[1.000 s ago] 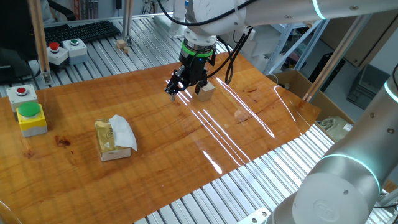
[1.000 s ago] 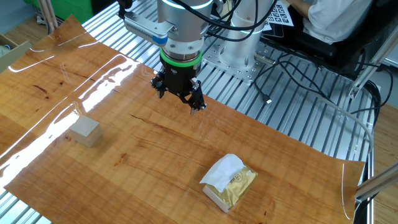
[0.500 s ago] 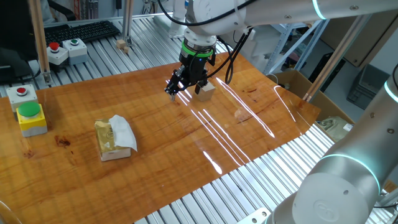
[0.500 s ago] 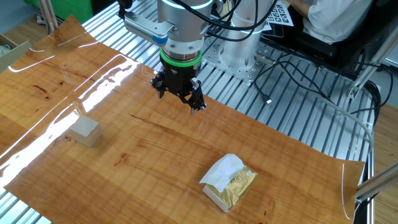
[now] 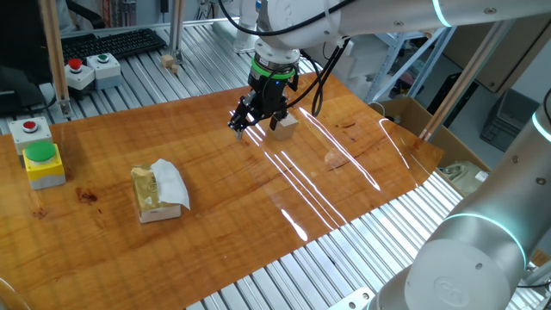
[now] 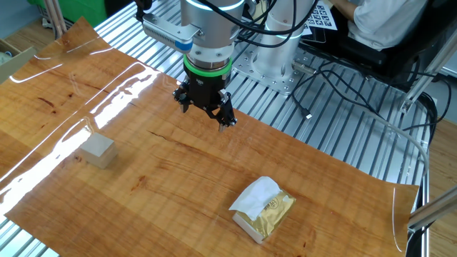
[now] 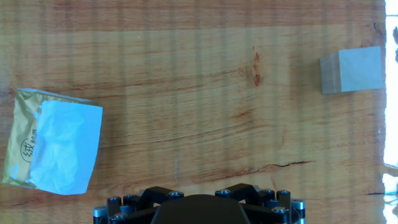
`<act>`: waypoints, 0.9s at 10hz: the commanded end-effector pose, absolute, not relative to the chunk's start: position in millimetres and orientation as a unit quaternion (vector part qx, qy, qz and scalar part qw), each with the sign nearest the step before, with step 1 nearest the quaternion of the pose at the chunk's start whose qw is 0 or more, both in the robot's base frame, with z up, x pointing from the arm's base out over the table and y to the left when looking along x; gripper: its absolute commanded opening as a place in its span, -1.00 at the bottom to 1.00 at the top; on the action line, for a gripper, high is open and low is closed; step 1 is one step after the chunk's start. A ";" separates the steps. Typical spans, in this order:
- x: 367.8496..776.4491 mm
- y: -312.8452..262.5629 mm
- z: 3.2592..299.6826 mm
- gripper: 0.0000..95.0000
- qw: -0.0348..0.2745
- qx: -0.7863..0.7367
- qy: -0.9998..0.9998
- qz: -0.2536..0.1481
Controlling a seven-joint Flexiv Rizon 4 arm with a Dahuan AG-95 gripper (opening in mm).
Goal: Use the gripper to push the small block from left to right
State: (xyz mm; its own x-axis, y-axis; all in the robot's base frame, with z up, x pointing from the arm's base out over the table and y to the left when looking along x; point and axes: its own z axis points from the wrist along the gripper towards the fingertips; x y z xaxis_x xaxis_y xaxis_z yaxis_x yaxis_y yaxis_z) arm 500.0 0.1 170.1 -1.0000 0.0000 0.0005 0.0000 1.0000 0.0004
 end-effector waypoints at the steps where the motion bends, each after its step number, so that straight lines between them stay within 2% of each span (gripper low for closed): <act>1: 500.0 0.0 170.0 1.00 0.000 0.000 -1.000 0.000; 2: 500.0 0.3 169.3 -1.00 -0.004 0.016 -1.000 -0.003; 9: 499.2 1.6 165.7 -1.00 -0.004 0.017 -1.000 -0.002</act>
